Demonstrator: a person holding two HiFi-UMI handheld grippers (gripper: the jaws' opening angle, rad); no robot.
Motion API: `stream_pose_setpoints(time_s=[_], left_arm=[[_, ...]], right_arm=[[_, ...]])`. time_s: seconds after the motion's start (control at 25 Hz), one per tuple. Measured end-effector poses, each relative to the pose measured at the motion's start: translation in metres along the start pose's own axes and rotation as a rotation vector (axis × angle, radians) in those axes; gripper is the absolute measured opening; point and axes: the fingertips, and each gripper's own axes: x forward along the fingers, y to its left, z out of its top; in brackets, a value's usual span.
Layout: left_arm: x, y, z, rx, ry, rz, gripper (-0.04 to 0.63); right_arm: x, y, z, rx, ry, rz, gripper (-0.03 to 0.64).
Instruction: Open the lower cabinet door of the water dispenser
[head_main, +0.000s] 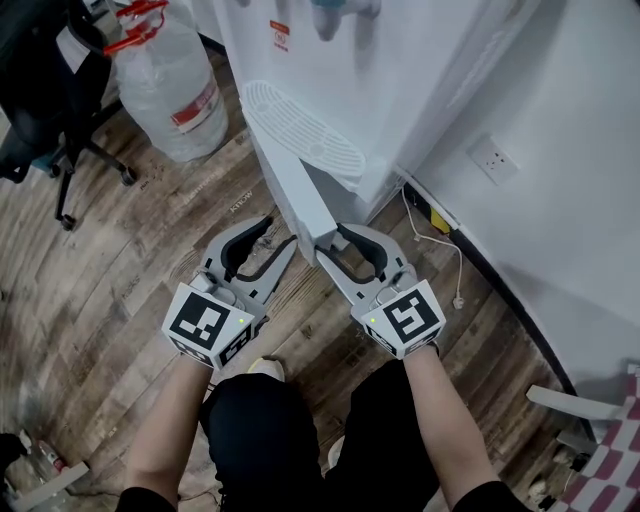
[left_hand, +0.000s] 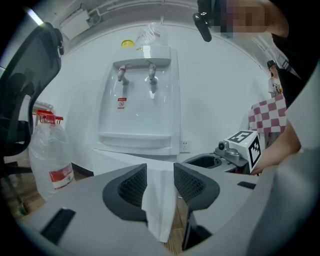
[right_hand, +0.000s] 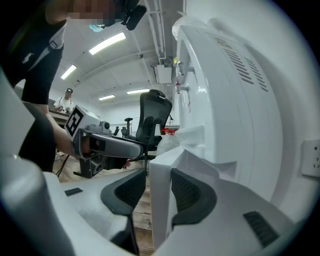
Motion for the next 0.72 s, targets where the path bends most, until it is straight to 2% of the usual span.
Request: stream_pose_setpoints(time_s=[0.24,0.44,0.72], left_arm=[[-0.005,-0.002,0.002,0.010,0.001,0.006,0.226],[-0.009,0.003,-0.001,0.017,0.007,0.046,0.322],[-0.021,0.024,-0.003,0.053,0.018,0.150,0.330]], right_arm=[[0.008,0.028,-0.002,-0.007,0.016,0.056,0.175],[0.019,0.053,0.000,-0.017,0.017,0.122,0.175],[0.039,0.083,-0.003,-0.022,0.026,0.203,0.175]])
